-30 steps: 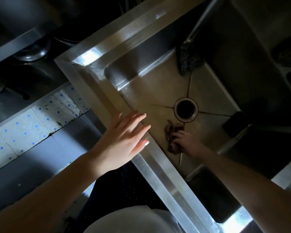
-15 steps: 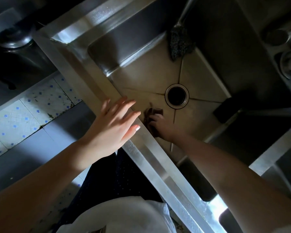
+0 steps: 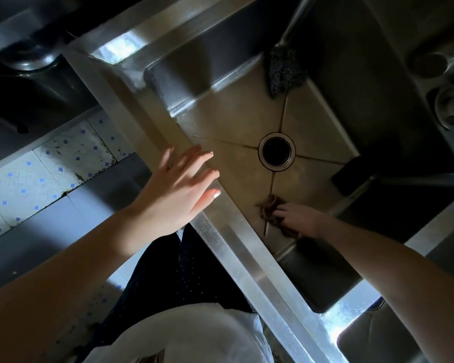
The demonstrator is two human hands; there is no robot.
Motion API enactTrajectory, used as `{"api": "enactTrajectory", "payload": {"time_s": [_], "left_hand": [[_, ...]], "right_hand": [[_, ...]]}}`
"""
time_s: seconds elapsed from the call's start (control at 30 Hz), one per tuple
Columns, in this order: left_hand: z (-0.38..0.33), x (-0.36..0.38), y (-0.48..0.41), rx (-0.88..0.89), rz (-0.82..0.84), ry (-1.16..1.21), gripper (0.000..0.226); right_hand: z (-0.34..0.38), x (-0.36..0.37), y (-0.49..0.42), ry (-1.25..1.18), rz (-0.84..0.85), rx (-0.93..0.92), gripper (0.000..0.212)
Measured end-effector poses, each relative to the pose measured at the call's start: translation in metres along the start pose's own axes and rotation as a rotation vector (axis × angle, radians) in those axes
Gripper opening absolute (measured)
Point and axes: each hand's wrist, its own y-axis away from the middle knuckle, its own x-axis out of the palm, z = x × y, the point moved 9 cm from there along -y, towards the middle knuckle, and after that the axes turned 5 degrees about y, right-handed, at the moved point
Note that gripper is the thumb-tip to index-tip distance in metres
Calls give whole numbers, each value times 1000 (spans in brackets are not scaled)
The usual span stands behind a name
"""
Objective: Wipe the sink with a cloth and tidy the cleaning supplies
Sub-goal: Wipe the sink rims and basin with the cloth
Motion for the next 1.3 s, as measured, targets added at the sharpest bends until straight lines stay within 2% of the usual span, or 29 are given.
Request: {"api": "enactTrajectory", "payload": {"time_s": [0.1, 0.17, 0.27, 0.33, 0.53, 0.6, 0.7, 0.83, 0.97, 1.1, 1.2, 1.3], "left_hand": [[-1, -2, -2, 5, 6, 5, 37], [-3, -3, -3, 4, 13, 22, 40], [-8, -7, -8, 17, 22, 48, 43], [-14, -7, -10, 34, 26, 52, 42], [-32, -5, -21, 97, 33, 22, 39], [-37, -2, -25, 126, 43, 0, 39], [-44, 5, -28, 180, 64, -32, 38], [-48, 10, -32, 196, 78, -35, 38], [-53, 12, -36, 216, 94, -18, 40], [-60, 15, -39, 242, 126, -11, 40], [-62, 17, -39, 246, 151, -10, 39], [-66, 21, -39, 208, 216, 12, 43]], "right_hand": [[-35, -2, 6, -69, -60, 200, 33], [-51, -13, 7, -195, -180, 379, 32], [-64, -16, 15, -534, -376, 713, 30], [-53, -13, 9, -643, -369, 725, 25], [-40, 5, 10, -719, -322, 705, 28], [-46, 11, 22, -754, -341, 813, 28], [-68, 28, 51, -826, -365, 1102, 27], [-86, 42, 74, -857, -365, 1212, 27], [-92, 53, 84, -949, -296, 1368, 28], [-90, 60, 86, -1009, -236, 1398, 41], [-74, 67, 81, -1062, -225, 1397, 36], [-50, 67, 66, -1104, -231, 1338, 44]]}}
